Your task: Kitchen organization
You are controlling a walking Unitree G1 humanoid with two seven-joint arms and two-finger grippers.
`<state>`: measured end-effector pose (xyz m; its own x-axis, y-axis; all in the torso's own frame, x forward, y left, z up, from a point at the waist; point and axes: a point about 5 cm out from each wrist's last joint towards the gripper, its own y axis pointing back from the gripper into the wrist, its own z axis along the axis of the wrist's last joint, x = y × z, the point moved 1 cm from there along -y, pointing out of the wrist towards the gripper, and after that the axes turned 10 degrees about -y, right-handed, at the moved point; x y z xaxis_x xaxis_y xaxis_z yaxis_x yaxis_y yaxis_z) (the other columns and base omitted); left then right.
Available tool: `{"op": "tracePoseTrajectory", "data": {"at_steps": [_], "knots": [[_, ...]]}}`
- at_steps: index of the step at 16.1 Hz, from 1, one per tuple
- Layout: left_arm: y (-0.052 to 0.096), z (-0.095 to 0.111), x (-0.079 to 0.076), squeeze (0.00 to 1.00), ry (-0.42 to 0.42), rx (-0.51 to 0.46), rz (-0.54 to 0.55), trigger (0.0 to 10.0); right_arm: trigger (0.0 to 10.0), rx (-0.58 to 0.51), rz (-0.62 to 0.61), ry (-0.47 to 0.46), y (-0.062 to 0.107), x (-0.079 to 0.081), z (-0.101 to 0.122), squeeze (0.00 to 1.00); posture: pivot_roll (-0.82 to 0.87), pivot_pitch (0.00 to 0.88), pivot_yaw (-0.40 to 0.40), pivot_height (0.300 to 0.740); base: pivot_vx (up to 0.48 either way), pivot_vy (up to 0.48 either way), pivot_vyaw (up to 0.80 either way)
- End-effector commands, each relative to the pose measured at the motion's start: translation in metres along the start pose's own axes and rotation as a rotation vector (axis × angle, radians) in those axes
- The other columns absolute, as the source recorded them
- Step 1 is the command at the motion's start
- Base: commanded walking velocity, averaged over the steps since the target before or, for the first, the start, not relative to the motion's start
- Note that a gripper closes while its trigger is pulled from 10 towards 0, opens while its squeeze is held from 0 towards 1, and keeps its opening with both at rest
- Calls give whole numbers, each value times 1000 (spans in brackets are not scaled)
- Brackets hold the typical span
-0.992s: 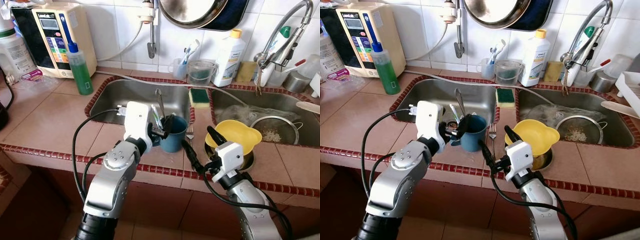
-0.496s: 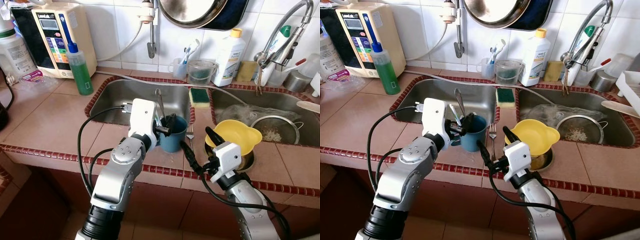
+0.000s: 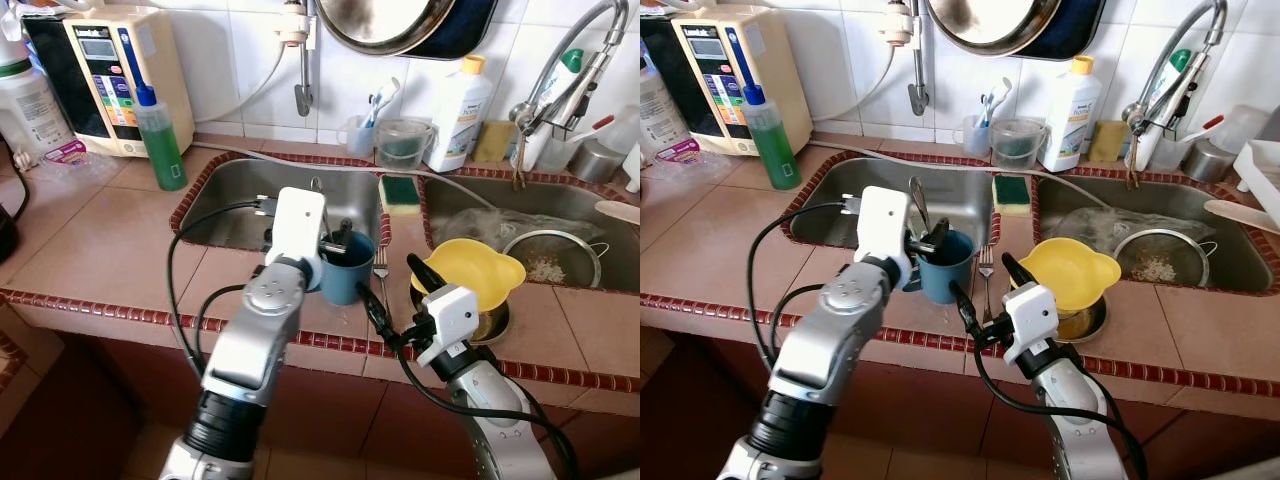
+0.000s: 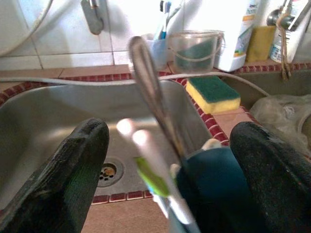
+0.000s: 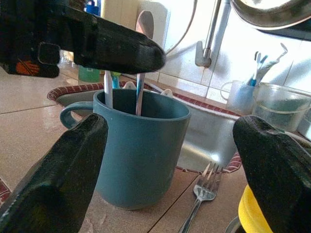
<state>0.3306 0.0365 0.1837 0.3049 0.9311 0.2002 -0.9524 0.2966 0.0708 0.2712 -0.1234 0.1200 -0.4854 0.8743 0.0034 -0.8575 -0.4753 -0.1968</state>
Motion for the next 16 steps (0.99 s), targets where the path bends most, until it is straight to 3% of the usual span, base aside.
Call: {"op": "tracePoseTrajectory", "data": {"at_steps": [1, 4, 16], "knots": [[-2, 1, -2, 0, -19, 0, 2, 9804, 10000, -7, 2, 6, 0, 2, 3, 0, -179, 0, 54, 740, 0, 0, 0], [0, 1, 0, 0, -9, -21, -1, 0, 10000, -6, 0, 6, -1, 2, 2, 0, -178, 0, 56, 740, 0, 0, 0], [-1, 3, 0, 0, -23, -34, 4, 0, 10000, 1, 3, 11, -1, 4, 0, 0, -169, 0, 58, 740, 0, 0, 0]]}}
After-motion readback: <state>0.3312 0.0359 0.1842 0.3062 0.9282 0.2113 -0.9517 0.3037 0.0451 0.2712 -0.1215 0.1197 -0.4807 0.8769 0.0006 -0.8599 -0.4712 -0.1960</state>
